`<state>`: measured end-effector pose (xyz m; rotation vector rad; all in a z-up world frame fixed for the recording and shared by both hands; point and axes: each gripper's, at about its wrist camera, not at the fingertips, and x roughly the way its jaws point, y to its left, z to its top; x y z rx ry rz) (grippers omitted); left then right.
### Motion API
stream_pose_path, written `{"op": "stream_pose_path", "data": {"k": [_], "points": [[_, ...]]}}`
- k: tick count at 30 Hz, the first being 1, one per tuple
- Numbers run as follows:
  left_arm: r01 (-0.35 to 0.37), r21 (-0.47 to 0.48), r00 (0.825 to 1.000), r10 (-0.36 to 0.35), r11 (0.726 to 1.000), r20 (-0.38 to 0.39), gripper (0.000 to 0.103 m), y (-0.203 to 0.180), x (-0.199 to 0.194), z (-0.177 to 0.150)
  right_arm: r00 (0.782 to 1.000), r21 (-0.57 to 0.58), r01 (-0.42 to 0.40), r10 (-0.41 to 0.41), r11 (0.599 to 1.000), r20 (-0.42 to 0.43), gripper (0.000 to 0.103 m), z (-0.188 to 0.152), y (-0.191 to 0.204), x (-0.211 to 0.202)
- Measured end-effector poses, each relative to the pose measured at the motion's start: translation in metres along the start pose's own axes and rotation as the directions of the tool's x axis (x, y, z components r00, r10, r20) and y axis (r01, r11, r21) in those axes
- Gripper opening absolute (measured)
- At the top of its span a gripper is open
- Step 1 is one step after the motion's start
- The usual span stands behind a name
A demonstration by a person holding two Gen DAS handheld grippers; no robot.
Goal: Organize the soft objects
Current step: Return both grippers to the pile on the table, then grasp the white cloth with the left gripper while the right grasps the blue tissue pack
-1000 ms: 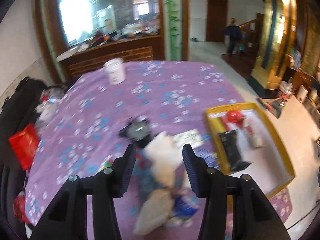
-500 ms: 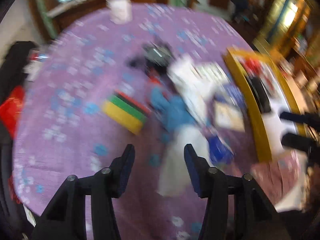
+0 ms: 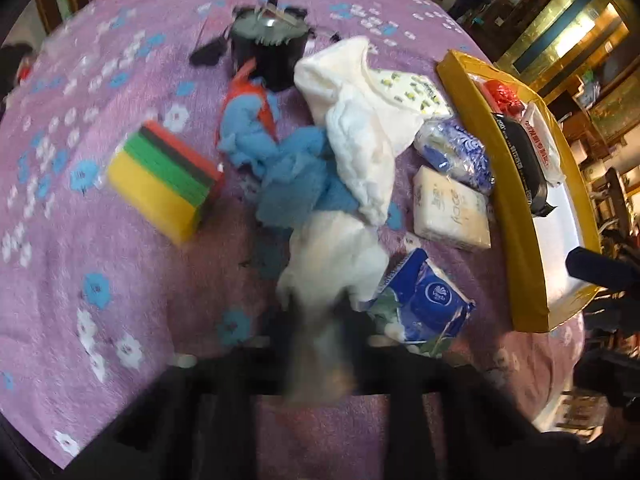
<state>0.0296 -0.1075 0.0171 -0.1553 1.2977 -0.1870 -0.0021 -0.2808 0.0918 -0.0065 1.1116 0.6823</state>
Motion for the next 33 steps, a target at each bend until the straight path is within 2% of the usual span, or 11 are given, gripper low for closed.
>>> {"op": "stream_pose_path", "data": {"k": [6, 11, 13, 16, 19, 22, 25, 26, 27, 33], "points": [[0.026, -0.026, 0.999, -0.025, 0.999, 0.033, 0.012, 0.017, -0.024, -0.022, 0.997, -0.06, 0.025, -0.03, 0.998, -0.068, 0.076, 0.0, 0.017, 0.034], [-0.003, -0.029, 0.996, 0.005, 1.0, 0.085, 0.012, 0.035, -0.048, -0.034, 0.991, -0.106, 0.051, -0.063, 0.993, -0.119, 0.08, -0.002, 0.026, 0.065], [-0.006, -0.038, 0.996, 0.01, 0.999, 0.091, 0.012, 0.041, -0.053, -0.038, 0.985, -0.147, 0.104, -0.122, 0.984, -0.122, 0.08, -0.002, 0.03, 0.076], [-0.014, -0.041, 0.995, 0.018, 0.999, 0.096, 0.012, 0.046, -0.055, -0.043, 0.978, -0.189, 0.143, -0.168, 0.972, -0.123, 0.087, -0.003, 0.031, 0.09], [-0.007, -0.049, 0.995, 0.012, 0.999, 0.099, 0.012, 0.051, -0.058, -0.046, 0.974, -0.207, 0.147, -0.177, 0.967, -0.138, 0.088, -0.003, 0.03, 0.101], [-0.007, -0.049, 0.994, 0.012, 0.999, 0.105, 0.012, 0.05, -0.057, -0.046, 0.974, -0.221, 0.136, -0.171, 0.966, -0.147, 0.088, -0.003, 0.036, 0.105], [-0.004, -0.049, 0.994, 0.009, 0.999, 0.106, 0.012, 0.05, -0.056, -0.046, 0.966, -0.262, 0.167, -0.211, 0.95, -0.149, 0.09, -0.006, 0.041, 0.112], [-0.005, -0.048, 0.994, 0.01, 0.999, 0.107, 0.012, 0.05, -0.056, -0.046, 0.97, -0.236, 0.152, -0.191, 0.96, -0.152, 0.086, -0.006, 0.039, 0.112], [-0.007, -0.046, 0.994, 0.012, 0.999, 0.109, 0.012, 0.048, -0.056, -0.046, 0.974, -0.214, 0.13, -0.165, 0.968, -0.154, 0.078, -0.007, 0.035, 0.11], [-0.01, -0.016, 0.991, 0.012, 1.0, 0.135, 0.012, 0.037, -0.058, -0.044, 0.987, -0.175, 0.134, -0.147, 0.975, -0.066, 0.078, -0.005, 0.028, 0.079]]}}
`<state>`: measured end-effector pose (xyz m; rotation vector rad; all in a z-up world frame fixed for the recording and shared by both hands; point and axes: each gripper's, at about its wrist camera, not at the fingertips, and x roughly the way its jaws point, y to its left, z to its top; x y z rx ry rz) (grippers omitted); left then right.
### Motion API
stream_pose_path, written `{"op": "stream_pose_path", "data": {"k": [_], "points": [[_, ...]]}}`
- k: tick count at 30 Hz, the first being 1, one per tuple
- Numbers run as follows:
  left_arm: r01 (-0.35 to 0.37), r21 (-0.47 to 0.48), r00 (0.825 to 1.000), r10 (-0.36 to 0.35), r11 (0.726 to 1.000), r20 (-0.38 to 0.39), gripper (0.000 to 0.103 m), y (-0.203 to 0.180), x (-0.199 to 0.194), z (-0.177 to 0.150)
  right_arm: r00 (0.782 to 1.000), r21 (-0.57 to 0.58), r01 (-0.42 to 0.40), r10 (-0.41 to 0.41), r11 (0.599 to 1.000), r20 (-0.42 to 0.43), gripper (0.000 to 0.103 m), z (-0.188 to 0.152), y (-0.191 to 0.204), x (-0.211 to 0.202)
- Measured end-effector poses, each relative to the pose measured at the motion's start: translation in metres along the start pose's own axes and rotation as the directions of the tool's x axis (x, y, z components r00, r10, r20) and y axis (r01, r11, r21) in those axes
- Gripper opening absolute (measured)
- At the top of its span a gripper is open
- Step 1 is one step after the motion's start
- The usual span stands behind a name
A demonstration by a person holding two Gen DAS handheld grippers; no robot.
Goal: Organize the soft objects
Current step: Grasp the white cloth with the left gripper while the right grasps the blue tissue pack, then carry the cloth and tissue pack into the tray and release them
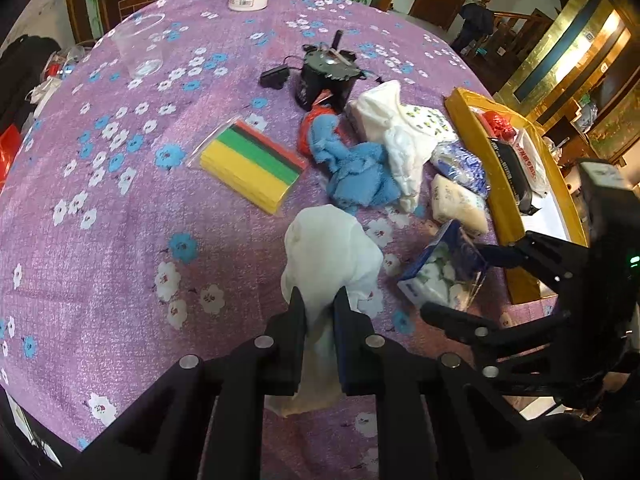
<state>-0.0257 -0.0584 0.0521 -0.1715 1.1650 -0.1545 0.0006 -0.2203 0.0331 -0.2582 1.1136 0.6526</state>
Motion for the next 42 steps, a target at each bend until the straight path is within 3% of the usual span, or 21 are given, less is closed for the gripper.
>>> {"op": "stream_pose_path", "data": {"k": [6, 15, 26, 32, 36, 42], "points": [[-0.008, 0.065, 0.999, 0.005, 0.998, 0.045, 0.012, -0.025, -0.007, 0.009, 0.992, 0.041, 0.054, -0.058, 0.998, 0.111, 0.078, -0.001, -0.013, -0.045], [0.007, 0.207, 0.998, -0.019, 0.978, 0.057, 0.012, -0.078, -0.005, 0.019, 0.977, 0.177, 0.1, -0.13, 0.979, 0.168, 0.078, -0.021, -0.05, -0.085], [0.073, 0.368, 0.995, -0.092, 0.927, 0.033, 0.012, -0.153, 0.005, 0.031, 0.96, 0.378, 0.16, -0.233, 0.912, 0.156, 0.078, -0.06, -0.108, -0.113], [0.119, 0.433, 0.991, -0.135, 0.893, 0.005, 0.012, -0.198, 0.019, 0.036, 0.952, 0.508, 0.199, -0.287, 0.838, 0.101, 0.078, -0.085, -0.148, -0.12], [0.156, 0.452, 0.987, -0.156, 0.878, -0.037, 0.013, -0.225, 0.035, 0.038, 0.954, 0.577, 0.199, -0.291, 0.792, 0.07, 0.078, -0.099, -0.172, -0.123], [0.183, 0.489, 0.983, -0.162, 0.853, -0.086, 0.013, -0.256, 0.054, 0.028, 0.961, 0.616, 0.194, -0.275, 0.763, 0.039, 0.078, -0.112, -0.197, -0.118]]}}
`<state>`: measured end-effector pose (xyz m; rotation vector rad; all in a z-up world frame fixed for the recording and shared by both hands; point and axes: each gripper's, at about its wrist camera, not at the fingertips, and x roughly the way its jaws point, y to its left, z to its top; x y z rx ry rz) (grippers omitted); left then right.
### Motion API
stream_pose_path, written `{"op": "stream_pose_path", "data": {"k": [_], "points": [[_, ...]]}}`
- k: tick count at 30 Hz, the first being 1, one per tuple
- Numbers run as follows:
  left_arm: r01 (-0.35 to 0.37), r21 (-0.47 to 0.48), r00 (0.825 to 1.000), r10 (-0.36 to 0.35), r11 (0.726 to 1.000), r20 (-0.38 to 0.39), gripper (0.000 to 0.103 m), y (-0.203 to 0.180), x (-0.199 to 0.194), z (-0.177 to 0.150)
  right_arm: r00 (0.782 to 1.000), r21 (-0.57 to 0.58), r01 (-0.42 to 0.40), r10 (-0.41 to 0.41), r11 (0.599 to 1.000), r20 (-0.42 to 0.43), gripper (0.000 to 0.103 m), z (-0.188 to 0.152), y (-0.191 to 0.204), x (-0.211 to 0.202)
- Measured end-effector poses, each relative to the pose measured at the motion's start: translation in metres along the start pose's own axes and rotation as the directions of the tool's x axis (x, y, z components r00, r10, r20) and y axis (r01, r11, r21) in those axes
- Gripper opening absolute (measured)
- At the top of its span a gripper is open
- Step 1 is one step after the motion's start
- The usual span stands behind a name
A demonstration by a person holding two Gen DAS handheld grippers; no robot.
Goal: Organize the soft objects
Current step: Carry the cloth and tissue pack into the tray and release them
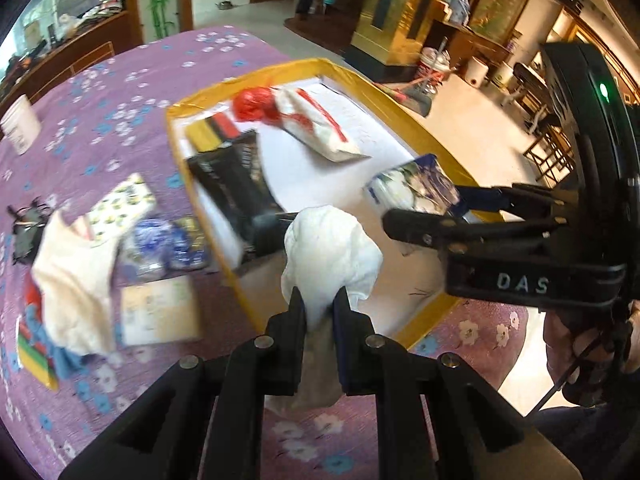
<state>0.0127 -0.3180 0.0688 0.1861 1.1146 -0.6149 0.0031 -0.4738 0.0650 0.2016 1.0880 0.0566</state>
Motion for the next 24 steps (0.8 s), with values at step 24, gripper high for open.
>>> {"op": "stream_pose_path", "data": {"k": [24], "points": [[-0.027, 0.074, 0.997, 0.032, 0.997, -0.073, 0.017, -0.022, 0.039, 0.003, 0.998, 0.004, -0.006, 0.006, 1.0, -0.058, 0.079, 0.018, -0.007, 0.045]]}}
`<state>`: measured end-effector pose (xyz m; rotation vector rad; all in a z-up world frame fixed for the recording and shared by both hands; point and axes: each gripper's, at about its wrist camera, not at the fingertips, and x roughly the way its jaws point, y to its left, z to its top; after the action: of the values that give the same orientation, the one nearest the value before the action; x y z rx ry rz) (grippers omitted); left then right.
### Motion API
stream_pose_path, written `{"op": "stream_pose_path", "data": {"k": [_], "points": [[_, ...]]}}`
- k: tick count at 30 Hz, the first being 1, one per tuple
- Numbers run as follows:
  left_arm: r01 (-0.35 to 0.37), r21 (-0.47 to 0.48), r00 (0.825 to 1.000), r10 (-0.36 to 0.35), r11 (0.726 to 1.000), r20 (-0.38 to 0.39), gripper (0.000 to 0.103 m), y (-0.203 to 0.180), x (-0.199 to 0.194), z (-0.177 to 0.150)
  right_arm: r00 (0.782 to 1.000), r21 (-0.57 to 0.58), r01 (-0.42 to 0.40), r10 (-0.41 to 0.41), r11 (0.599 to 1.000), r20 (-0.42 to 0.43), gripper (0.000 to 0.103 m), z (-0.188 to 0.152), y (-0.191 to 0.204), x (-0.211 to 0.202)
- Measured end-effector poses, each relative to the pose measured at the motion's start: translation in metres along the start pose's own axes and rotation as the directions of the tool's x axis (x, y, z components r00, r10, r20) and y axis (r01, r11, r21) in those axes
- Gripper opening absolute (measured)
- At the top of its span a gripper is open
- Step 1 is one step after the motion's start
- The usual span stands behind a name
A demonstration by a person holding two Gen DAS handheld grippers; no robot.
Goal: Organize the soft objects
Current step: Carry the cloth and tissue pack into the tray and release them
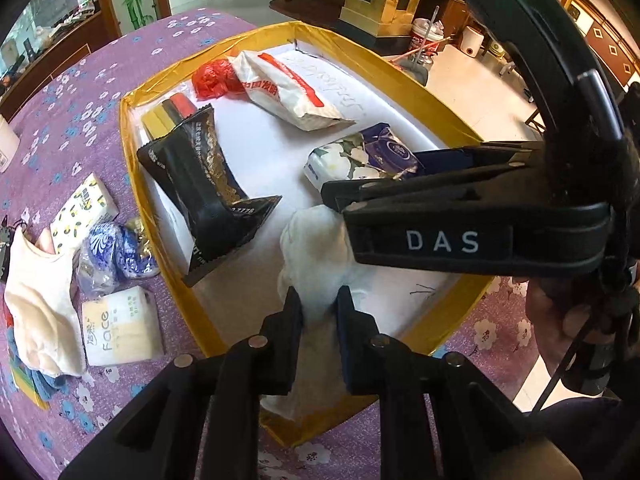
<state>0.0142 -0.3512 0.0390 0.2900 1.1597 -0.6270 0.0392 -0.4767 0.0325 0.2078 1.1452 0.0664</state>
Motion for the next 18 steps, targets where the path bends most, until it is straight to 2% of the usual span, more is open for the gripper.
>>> {"op": "stream_pose_path", "data": {"k": [2, 6, 10, 18], "points": [[-0.003, 0.007, 1.0, 0.003, 1.0, 0.005, 0.021, -0.001, -0.001, 0.0, 1.0, 0.003, -0.003, 0.003, 1.0, 0.002, 0.079, 0.0, -0.001, -0.002], [-0.013, 0.012, 1.0, 0.013, 1.0, 0.027, 0.039, -0.003, -0.005, 0.0, 1.0, 0.007, -0.008, 0.008, 1.0, 0.025, 0.08, 0.001, -0.002, -0.011], [-0.018, 0.015, 0.999, 0.017, 1.0, 0.051, 0.048, -0.003, -0.012, 0.001, 0.998, 0.013, -0.007, 0.007, 1.0, 0.056, 0.082, 0.003, -0.002, -0.021], [-0.025, 0.012, 0.996, 0.023, 1.0, 0.087, 0.055, 0.0, -0.023, 0.003, 0.994, 0.051, -0.02, 0.014, 0.999, 0.109, 0.082, 0.005, -0.007, -0.04]]}}
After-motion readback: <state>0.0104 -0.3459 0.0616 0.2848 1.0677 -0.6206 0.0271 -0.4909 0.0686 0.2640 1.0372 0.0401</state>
